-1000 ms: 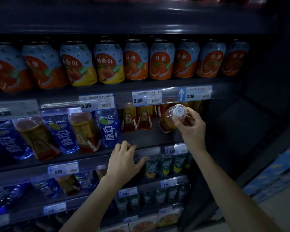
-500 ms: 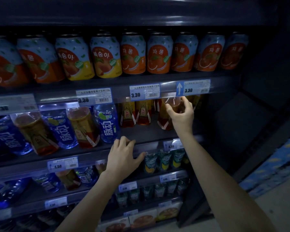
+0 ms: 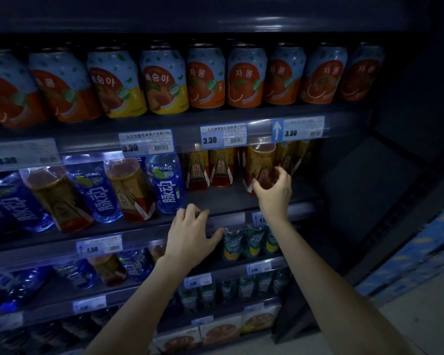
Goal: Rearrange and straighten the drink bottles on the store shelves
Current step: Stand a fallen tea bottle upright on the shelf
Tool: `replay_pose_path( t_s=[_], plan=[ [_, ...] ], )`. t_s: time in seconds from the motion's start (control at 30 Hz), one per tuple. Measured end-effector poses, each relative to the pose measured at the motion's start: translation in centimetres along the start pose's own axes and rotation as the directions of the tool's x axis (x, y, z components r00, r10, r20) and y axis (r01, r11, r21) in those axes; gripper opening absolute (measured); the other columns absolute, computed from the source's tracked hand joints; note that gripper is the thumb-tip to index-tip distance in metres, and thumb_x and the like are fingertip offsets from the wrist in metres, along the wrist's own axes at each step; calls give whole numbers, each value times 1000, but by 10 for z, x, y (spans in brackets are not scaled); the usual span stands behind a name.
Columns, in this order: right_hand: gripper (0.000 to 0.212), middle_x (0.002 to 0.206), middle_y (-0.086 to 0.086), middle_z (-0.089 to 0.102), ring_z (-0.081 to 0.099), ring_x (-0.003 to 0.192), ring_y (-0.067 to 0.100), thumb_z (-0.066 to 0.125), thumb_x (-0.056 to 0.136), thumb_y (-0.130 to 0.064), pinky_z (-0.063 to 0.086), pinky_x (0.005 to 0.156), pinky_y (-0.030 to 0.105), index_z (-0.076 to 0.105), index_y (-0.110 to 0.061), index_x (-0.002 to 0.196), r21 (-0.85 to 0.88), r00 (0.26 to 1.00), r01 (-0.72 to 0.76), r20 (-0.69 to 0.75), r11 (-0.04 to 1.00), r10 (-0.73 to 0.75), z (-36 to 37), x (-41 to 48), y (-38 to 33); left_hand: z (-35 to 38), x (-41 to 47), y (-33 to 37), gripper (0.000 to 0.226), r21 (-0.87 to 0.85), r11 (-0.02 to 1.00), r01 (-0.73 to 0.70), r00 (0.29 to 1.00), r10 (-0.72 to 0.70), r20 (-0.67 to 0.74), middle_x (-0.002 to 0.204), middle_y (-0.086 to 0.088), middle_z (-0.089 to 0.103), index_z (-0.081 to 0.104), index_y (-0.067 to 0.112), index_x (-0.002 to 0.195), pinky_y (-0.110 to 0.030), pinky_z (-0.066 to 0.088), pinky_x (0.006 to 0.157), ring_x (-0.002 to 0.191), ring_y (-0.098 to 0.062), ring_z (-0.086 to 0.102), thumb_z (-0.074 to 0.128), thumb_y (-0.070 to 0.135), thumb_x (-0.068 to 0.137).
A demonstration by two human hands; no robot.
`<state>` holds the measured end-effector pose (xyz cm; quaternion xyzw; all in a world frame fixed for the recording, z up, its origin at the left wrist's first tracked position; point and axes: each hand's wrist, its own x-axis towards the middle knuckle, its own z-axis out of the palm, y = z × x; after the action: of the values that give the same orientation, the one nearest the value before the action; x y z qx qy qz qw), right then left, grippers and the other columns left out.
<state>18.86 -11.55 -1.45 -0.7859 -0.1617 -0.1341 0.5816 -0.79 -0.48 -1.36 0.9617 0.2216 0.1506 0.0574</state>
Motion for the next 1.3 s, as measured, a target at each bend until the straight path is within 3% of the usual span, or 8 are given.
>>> replay_pose_path(
  t_s=[0.1, 0.3, 0.93, 1.1, 1.3],
  plan=[
    [59, 124, 10, 51, 50, 112, 19, 78, 77, -23, 29, 83, 9, 52, -4, 127, -32, 1000, -6, -5, 999, 6, 5, 2, -2, 0, 1, 0, 69, 2, 1000, 5, 1000, -5, -7, 118, -4, 47, 52, 13, 133, -36, 41, 93, 109, -27, 42, 47, 64, 86],
    [57, 126, 12, 52, 49, 117, 25, 76, 80, -22, 34, 89, 21, 52, -3, 127, -57, 1000, 0, 25, 998, 1, 14, 13, -8, -1, 3, 1, 68, -13, 1000, 27, 1000, -27, 8, 120, -3, 46, 52, 15, 133, -36, 41, 94, 111, -26, 41, 46, 64, 86],
    [50, 118, 12, 57, 56, 106, 27, 76, 81, -29, 39, 76, 28, 49, -7, 117, -97, 995, -59, 73, 994, 66, 26, 29, -9, -7, 7, 0, 69, -59, 998, 31, 998, -28, 54, 122, -3, 45, 50, 15, 135, -34, 39, 95, 112, -25, 39, 45, 65, 87],
    [61, 129, 14, 51, 50, 116, 29, 75, 81, -35, 38, 82, 30, 46, -6, 127, -132, 992, -80, 89, 988, 92, 23, 18, -14, -11, 8, -3, 71, -182, 982, 51, 992, -29, 122, 129, -3, 43, 44, 14, 140, -34, 34, 102, 122, -24, 37, 47, 62, 88],
    [67, 129, 11, 53, 47, 120, 28, 69, 82, -47, 42, 96, 41, 47, -8, 131, -193, 995, 43, 92, 980, -25, 18, -9, -33, -14, -5, -3, 68, -179, 983, 44, 999, -43, 11, 139, -1, 42, 41, 16, 142, -37, 34, 106, 129, -21, 36, 48, 59, 89]
  ],
)
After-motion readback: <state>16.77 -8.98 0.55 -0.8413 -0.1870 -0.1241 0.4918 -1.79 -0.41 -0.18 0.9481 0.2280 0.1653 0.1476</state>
